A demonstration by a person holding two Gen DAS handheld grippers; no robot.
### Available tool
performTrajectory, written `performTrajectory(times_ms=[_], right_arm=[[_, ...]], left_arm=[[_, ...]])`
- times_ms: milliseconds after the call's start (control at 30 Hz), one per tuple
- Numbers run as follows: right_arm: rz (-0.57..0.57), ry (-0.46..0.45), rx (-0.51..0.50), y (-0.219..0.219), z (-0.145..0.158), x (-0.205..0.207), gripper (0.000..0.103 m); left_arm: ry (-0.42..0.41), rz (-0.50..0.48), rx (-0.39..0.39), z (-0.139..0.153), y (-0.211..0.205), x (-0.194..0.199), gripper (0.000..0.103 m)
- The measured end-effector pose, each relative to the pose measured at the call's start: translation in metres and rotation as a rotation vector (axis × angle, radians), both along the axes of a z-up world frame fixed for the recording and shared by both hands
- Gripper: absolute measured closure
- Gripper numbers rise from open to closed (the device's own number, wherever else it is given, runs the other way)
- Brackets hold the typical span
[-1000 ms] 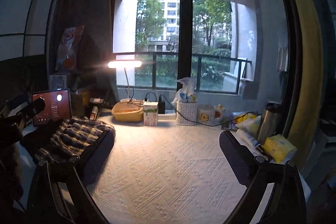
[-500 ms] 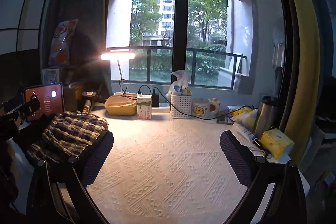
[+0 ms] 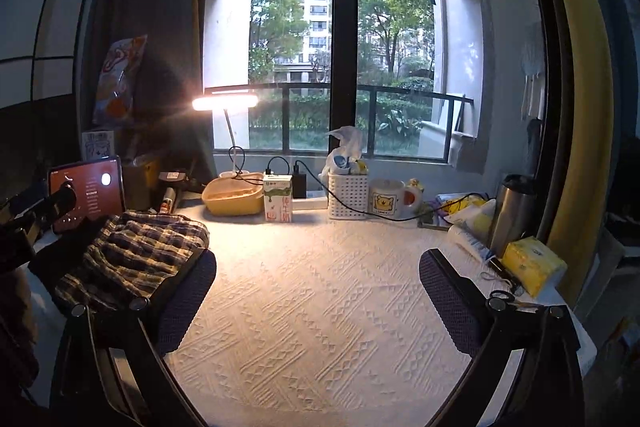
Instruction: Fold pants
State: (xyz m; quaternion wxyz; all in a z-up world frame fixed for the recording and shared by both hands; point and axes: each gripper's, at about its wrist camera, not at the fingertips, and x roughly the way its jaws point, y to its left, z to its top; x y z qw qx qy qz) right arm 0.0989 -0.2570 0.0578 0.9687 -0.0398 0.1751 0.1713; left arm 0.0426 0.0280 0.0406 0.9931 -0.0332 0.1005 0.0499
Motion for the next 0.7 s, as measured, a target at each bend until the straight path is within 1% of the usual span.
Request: performTrajectory(times_ms=[700], right_arm=[[-0.008,0.014,0.008,-0.0027,-0.0054,0.0022,0.001]], left_arm=[[0.017,-0.019,-0.005,0.0003,-0.0013,0.001,0.001]])
